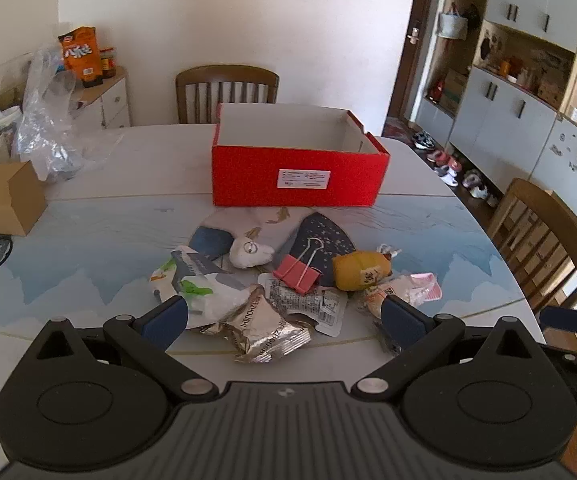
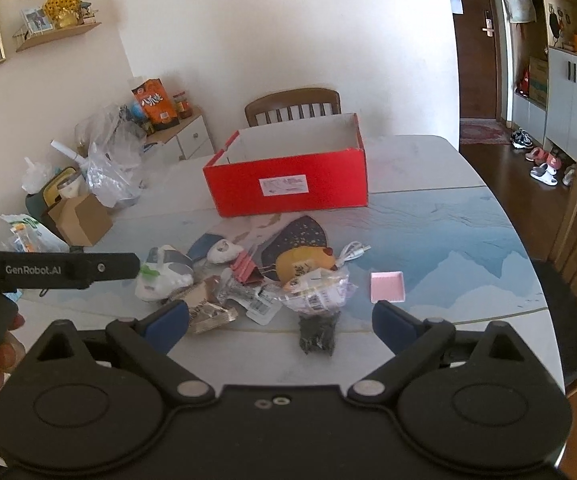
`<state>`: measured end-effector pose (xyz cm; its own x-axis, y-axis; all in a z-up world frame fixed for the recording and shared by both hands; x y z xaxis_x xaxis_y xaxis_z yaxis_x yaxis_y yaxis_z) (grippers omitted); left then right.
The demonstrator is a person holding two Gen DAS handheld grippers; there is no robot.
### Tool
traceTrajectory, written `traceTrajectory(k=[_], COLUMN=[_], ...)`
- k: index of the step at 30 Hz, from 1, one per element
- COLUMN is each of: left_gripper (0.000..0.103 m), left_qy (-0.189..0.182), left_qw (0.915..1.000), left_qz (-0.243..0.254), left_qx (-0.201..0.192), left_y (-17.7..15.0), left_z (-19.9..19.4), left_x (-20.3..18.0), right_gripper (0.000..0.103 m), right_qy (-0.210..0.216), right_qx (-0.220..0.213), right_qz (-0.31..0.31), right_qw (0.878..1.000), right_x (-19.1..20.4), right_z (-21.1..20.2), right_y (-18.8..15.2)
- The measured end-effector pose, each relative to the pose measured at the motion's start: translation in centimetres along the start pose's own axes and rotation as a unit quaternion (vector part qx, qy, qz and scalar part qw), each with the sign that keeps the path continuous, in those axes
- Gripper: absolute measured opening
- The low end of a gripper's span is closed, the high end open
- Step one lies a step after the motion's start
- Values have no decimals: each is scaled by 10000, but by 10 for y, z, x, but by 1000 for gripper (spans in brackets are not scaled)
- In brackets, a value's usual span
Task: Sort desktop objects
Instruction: 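Reach the left gripper to the white-and-green snack bag while the right gripper reaches the clear plastic bag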
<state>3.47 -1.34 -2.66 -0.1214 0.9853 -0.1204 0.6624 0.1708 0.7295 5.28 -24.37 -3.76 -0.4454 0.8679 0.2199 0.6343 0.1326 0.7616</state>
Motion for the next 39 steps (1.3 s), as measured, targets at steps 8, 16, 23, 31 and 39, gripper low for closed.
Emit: traceTrajectory(k=[8,16,23,31,39], left_gripper=[103,103,103,103,103], left_qy=[117,36,-112,-142,-44], left_qw=[9999,9993,9969,9936,9921], left_qz=[83,376,758,1047,991], left_qx=[-55,12,186,389,766], left_y=[6,5,9,8,3], left_z=[19,62,104,141,177], left_x=[17,50,74,84,88], right_gripper=[97,93,90,90,91], right_qy=[-12,-214,-663,-1087,-705], right_qx=[97,267,504,742,1043], right_qz=[140,302,326,319,69], right_qw=[9999,9990,9960,9908,9920], right_x=[-4,-1,1,-8,-15], right_z=[18,59,100,134,167], right_y=[-1,3,5,3,9])
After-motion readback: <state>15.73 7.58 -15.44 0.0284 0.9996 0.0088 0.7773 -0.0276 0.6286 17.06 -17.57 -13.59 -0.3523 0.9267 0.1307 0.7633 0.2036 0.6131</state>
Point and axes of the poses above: each gripper's, at about its wrist camera, not at the fingertips, and z roughly the way its jaws point, x to its left, y to its top, the point moved 4 cm from there along z, roughly the way its jaws point, and after that the axes turned 2 degrees about -z, right-handed, at the moved point
